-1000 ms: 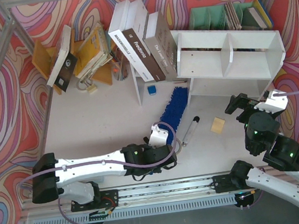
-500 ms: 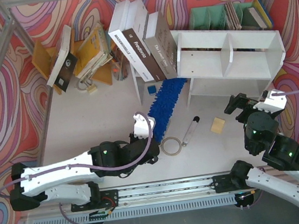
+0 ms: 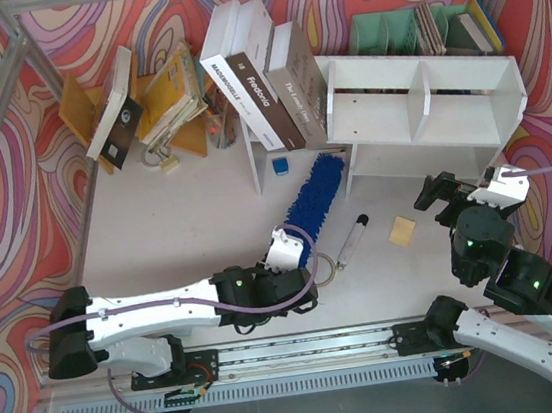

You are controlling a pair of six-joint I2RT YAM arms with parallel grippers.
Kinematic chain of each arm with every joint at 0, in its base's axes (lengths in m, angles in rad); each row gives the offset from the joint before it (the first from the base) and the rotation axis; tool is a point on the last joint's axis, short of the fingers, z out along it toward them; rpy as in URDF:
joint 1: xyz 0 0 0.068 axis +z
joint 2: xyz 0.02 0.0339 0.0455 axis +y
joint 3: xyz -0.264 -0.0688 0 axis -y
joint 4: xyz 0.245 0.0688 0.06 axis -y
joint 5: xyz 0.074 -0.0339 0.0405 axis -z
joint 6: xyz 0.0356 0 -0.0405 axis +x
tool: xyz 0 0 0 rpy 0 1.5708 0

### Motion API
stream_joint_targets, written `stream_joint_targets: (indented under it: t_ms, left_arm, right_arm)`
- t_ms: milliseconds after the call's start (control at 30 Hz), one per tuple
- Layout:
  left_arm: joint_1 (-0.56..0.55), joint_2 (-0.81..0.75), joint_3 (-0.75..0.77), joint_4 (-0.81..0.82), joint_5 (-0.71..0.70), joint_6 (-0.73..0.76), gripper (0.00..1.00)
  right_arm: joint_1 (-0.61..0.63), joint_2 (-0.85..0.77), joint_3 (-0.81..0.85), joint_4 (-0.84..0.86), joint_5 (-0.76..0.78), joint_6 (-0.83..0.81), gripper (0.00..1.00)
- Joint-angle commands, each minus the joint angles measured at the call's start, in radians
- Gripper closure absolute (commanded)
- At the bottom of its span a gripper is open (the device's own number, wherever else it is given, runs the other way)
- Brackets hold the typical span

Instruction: Dust the bookshelf with a duster

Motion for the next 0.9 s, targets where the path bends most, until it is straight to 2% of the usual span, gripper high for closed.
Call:
stream_joint_targets:
  t_ms: [0,333,500,867]
  left_arm:
    - [-0.003,-0.012,-0.021,0.027,-0.016,-0.033,1.00]
    - [-0.003,-0.174,0.009,0.006,-0.116,0.012,1.00]
    - [-0.004,-0.164,0.054,0.019,-0.092,0.037,1.00]
    - [-0.005,-0.097,-0.068,0.136,-0.004,-0.016,1.00]
  right_arm:
    - [0.008,0.000,-0.005,0.009,0.018,-0.002,0.01]
    - [0.008,0.000,-0.005,0.010,0.017,-0.001,0.01]
    - [0.007,0.002,-0.004,0.008,0.018,0.000,0.01]
    - [0.008,0.002,-0.003,0.006,0.018,0.002,0.01]
